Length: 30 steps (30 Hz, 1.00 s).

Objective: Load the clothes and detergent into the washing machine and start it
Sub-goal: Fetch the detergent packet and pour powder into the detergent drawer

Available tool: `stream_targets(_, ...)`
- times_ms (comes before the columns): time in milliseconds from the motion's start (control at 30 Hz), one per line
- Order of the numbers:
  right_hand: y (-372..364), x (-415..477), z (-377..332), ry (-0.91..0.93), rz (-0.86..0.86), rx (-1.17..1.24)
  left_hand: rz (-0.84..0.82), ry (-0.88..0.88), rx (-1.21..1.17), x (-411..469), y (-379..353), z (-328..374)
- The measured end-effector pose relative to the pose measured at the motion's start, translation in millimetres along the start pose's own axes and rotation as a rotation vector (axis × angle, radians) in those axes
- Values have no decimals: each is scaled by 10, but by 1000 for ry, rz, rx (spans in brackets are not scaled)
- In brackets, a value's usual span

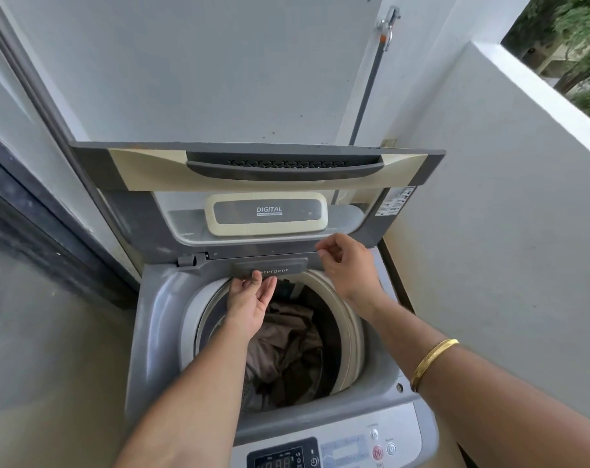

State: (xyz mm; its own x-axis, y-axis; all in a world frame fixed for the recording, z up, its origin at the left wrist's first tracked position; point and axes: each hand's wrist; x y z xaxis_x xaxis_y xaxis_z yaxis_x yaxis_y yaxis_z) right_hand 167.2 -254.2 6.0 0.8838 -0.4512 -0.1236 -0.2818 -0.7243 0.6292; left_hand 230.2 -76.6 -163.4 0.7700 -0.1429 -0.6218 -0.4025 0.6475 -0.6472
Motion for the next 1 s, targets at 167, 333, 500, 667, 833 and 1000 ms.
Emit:
stream_targets(167,-155,44,134,-132,-21,77,-19,1,60,-51,112,-32)
stream_targets(333,-268,60,276,-194,-49,94,-54,39,63,-278,334,-156)
stream_targets(500,-443,-22,451,-206,-74,28,-32,21,66,-402,333,-125)
stream_targets(667,-639,-121,615,-220,-107,7,-25,15,89,-475,312,-119)
stream_targets(833,-620,-184,657,-224,-118,18,-17,-9,118,-546,290,-126)
stream_targets(1000,-419,-351,674,-191,-159,4,76,-13,231,-820,270,-94)
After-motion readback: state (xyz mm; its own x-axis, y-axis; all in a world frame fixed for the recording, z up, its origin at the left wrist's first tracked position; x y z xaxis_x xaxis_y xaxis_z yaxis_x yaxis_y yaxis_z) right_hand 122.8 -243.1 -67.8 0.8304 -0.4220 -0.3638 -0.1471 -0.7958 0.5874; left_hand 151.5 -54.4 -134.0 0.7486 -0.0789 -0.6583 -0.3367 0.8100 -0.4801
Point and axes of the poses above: each hand's wrist, its own x-axis towards the middle knuckle, its own y-axis out of the back of the hand, z = x × y, and after that the axes turned 5 degrees about -y, right-handed
